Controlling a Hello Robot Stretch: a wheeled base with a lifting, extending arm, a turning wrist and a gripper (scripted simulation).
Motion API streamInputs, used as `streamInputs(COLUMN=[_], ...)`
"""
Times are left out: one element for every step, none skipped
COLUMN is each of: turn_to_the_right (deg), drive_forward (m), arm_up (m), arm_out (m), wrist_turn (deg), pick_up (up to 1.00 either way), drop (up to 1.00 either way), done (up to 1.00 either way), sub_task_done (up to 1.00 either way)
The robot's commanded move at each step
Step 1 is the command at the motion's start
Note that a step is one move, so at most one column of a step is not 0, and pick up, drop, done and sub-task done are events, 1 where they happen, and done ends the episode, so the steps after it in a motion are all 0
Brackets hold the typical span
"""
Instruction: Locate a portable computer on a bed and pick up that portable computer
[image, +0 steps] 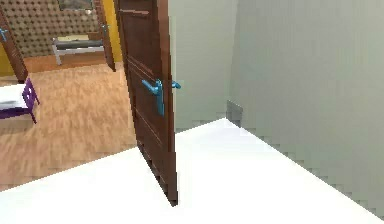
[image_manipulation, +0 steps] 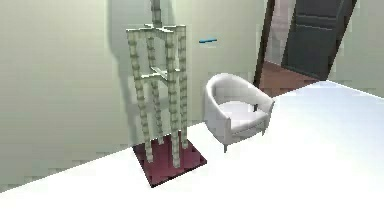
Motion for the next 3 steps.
streamInputs(turn_to_the_right=[0.0, -45.0, -21.0], drive_forward=[0.25, 0.0, 0.0], arm_up=[0.0, 0.0, 0.0], arm_out=[0.0, 0.0, 0.0], wrist_turn=[0.0, 0.0, 0.0], pick_up=[0.0, 0.0, 0.0], drop=[0.0, 0.0, 0.0], done=[0.0, 0.0, 0.0], sub_task_done=[0.0, 0.0, 0.0])
